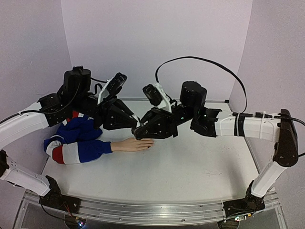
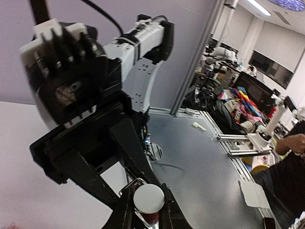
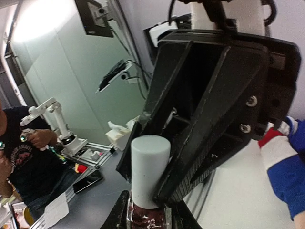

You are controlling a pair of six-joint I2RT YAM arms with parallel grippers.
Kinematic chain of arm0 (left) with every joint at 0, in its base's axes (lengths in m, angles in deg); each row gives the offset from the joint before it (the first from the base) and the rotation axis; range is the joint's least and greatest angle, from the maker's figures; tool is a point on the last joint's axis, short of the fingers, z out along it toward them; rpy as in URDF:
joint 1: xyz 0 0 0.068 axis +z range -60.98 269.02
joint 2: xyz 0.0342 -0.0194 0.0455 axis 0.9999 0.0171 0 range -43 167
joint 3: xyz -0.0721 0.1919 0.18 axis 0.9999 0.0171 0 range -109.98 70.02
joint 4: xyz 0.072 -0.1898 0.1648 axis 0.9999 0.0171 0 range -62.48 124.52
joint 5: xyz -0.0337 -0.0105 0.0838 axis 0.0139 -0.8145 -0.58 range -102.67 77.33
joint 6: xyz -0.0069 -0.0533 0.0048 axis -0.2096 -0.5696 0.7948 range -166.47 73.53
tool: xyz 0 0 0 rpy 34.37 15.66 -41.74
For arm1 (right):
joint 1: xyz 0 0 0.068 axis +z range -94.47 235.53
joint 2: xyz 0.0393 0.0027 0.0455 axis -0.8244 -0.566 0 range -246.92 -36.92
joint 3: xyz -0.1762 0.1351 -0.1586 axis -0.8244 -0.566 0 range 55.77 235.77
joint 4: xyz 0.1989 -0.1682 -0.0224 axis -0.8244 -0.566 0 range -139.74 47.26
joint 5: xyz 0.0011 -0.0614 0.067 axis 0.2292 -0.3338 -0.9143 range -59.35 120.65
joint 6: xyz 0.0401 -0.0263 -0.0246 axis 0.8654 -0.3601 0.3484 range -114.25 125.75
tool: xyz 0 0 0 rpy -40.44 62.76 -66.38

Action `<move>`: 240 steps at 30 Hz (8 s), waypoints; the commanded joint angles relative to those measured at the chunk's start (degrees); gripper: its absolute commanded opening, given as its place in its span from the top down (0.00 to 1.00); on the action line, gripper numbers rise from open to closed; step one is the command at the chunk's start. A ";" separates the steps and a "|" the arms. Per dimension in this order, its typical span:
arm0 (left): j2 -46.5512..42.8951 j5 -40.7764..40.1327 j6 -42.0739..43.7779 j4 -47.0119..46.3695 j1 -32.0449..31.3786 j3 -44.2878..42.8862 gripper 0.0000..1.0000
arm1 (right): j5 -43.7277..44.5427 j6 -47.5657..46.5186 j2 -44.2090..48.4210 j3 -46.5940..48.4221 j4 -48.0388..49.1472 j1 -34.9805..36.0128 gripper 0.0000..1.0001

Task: Paint the nails

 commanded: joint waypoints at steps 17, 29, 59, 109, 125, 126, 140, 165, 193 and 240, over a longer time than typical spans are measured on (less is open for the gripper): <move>-8.16 -41.39 -18.73 2.69 3.48 3.59 0.07 | 58.58 -20.43 2.28 1.83 -14.23 2.31 1.00; -0.92 -39.77 -23.29 1.12 3.47 1.00 0.33 | 78.18 -26.95 -3.18 6.79 -14.15 10.74 1.00; -2.55 12.86 -1.10 -5.85 -0.68 1.79 1.00 | -7.12 -15.27 2.52 5.40 -8.96 1.06 1.00; 0.57 -42.40 -23.36 3.45 1.95 -0.97 0.69 | 75.78 -30.02 -2.47 7.20 -17.83 11.09 1.00; 0.40 13.20 2.22 1.08 -1.83 -0.37 1.00 | -3.77 -15.44 4.79 3.07 -4.17 1.86 1.00; 0.16 15.42 3.63 1.08 -2.50 -0.67 1.00 | -8.69 -12.60 4.26 3.72 -1.49 1.87 1.00; -3.75 -7.43 -0.83 3.12 -2.37 -0.47 0.42 | 12.65 -19.63 8.07 -0.47 -9.11 1.47 1.00; 2.70 -31.08 -12.37 9.17 0.20 -5.27 0.72 | 61.01 -29.98 3.90 -0.13 -16.19 7.69 1.00; 17.00 -54.13 -15.09 5.14 -5.15 1.07 1.00 | 93.48 -29.70 16.88 -17.05 -26.13 6.15 0.02; -9.78 -70.64 -10.72 -5.19 0.42 12.62 0.13 | 112.57 -24.14 45.92 -14.77 -27.22 -0.05 0.02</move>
